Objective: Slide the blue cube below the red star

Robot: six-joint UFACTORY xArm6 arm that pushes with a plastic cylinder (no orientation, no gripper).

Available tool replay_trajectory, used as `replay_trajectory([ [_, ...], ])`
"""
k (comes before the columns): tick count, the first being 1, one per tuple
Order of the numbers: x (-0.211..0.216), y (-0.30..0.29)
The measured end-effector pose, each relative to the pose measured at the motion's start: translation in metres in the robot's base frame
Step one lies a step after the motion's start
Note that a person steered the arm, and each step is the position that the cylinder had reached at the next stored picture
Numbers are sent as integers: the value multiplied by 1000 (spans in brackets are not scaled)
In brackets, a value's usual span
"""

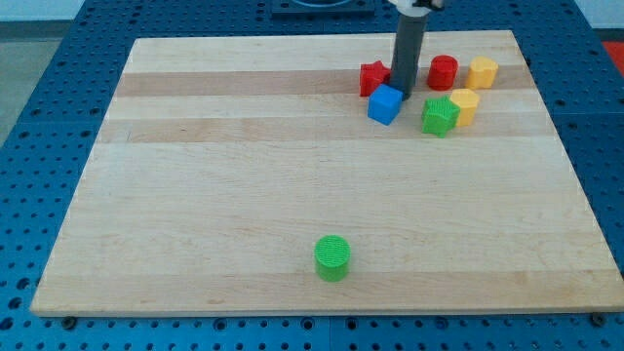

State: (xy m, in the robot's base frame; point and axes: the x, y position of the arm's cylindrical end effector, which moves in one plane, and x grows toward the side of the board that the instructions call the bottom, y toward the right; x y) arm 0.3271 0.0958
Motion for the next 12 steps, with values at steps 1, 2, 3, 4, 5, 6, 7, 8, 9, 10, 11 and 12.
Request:
replay_trajectory([
  [1,0,-19],
  [2,-4,-36],
  [3,-15,-51],
  [4,-15,-63],
  [5,-15,-65],
  [6,-12,-68],
  [7,24,-65],
  [8,78,-57],
  [9,119,-47],
  [10,135,-25],
  [11,102,1],
  [12,85,-9],
])
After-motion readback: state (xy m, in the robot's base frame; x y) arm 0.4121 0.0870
